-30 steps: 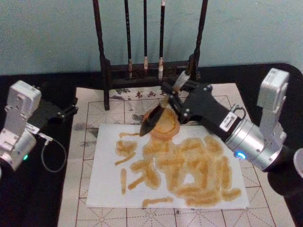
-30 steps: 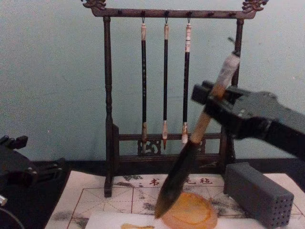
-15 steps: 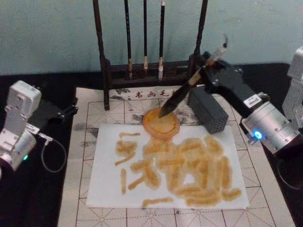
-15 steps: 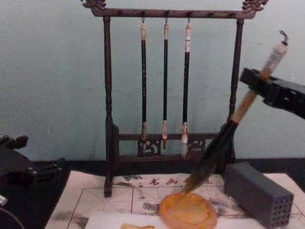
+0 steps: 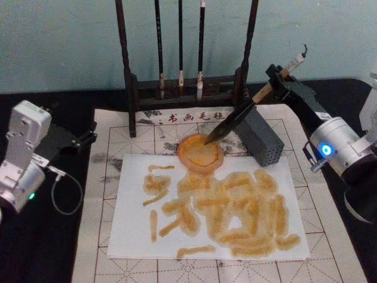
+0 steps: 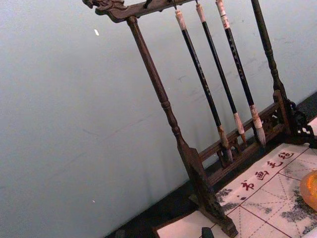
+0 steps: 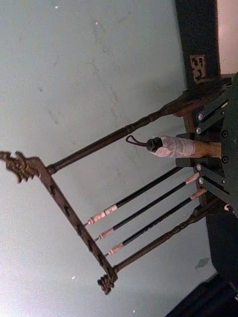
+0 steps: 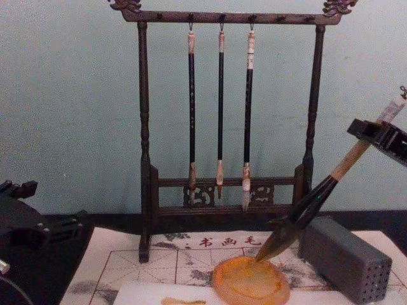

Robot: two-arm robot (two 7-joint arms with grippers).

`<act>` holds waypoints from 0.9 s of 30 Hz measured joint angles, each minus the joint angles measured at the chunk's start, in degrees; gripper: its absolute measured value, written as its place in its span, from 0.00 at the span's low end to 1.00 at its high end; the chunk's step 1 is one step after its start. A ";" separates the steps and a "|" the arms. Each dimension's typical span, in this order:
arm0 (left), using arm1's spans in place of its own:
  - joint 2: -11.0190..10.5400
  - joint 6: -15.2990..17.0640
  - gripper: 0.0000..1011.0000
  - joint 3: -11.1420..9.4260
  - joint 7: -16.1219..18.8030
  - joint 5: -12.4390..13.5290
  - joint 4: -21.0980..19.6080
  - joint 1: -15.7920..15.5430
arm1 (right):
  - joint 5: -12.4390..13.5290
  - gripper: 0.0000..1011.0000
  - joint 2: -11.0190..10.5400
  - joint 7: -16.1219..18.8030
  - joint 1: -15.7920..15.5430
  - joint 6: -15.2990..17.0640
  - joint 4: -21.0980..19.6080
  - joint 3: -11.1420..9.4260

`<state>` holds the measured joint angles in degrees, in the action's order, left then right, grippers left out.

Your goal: Pick up the brush from the inkstone, write on the paper, then place the brush back to its original position.

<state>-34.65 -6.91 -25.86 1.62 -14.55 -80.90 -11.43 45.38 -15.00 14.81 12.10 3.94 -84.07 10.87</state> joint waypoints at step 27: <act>0.00 0.00 0.99 0.00 0.00 0.00 0.00 0.00 | 10.79 0.18 2.96 -5.86 5.17 7.54 7.49 1.09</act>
<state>-34.65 -6.91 -25.86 1.62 -14.55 -80.90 -11.43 56.17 -12.05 8.95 17.27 11.48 -76.58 11.96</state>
